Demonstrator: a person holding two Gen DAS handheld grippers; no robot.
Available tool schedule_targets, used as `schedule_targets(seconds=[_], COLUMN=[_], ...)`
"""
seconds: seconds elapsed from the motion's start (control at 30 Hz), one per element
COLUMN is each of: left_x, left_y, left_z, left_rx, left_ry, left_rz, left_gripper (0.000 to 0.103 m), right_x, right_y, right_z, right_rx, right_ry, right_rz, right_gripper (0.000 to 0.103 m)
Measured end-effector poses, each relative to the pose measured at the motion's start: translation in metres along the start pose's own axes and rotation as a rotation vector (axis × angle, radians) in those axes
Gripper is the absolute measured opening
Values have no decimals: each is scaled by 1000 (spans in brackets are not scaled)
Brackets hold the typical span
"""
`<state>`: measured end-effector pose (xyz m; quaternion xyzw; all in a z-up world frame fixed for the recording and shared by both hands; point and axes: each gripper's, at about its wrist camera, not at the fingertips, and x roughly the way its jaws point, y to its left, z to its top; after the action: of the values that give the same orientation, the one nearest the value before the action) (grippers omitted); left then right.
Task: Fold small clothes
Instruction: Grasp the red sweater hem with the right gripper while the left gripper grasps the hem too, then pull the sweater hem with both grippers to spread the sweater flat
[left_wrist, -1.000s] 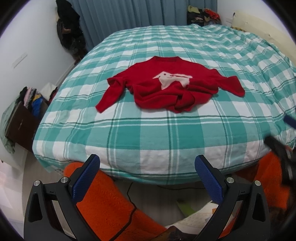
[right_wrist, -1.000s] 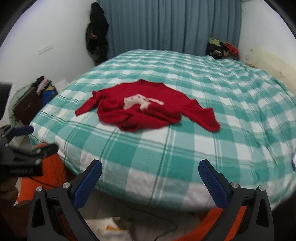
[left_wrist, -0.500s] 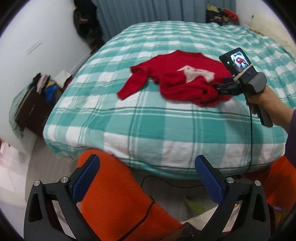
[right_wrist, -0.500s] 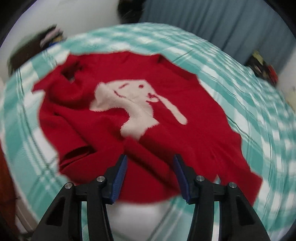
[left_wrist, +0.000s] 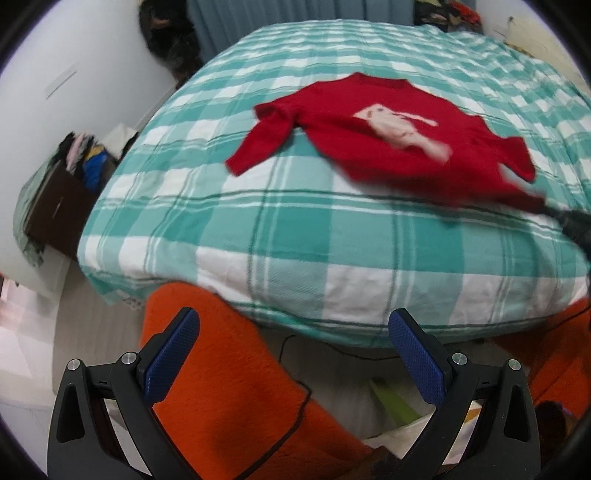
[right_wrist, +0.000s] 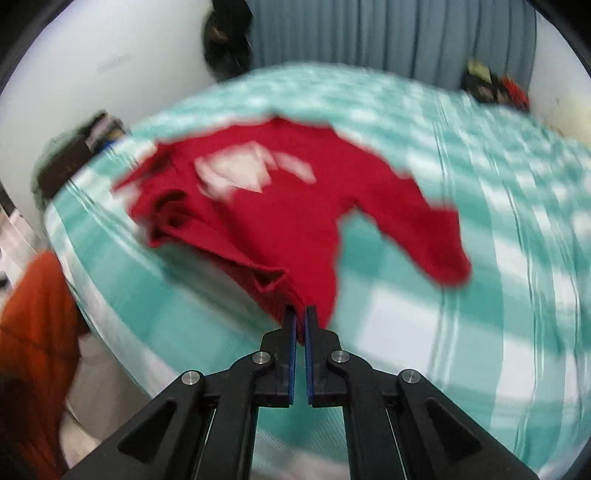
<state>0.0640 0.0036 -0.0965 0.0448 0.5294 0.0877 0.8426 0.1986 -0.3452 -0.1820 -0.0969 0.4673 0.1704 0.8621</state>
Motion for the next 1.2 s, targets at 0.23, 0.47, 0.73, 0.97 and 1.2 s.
schedule_targets(seconds=[0.23, 0.47, 0.73, 0.97, 1.2], left_x=[-17, 45, 166, 175, 128], left_y=[-14, -6, -14, -27, 29], left_z=[-2, 13, 53, 82, 60], left_rx=[25, -43, -299, -356, -172], left_ry=[-49, 14, 134, 129, 107], left_rz=[-5, -312, -637, -728, -545], left_gripper=[102, 101, 78, 7, 9], right_x=[18, 15, 10, 8, -2], right_y=[-39, -36, -31, -38, -54], right_z=[-45, -63, -73, -77, -83], right_rx=[306, 514, 500, 525, 574], right_ry=[-10, -150, -167, -178, -221], right_rz=[141, 316, 320, 309, 312], right_gripper=[35, 67, 67, 67, 67])
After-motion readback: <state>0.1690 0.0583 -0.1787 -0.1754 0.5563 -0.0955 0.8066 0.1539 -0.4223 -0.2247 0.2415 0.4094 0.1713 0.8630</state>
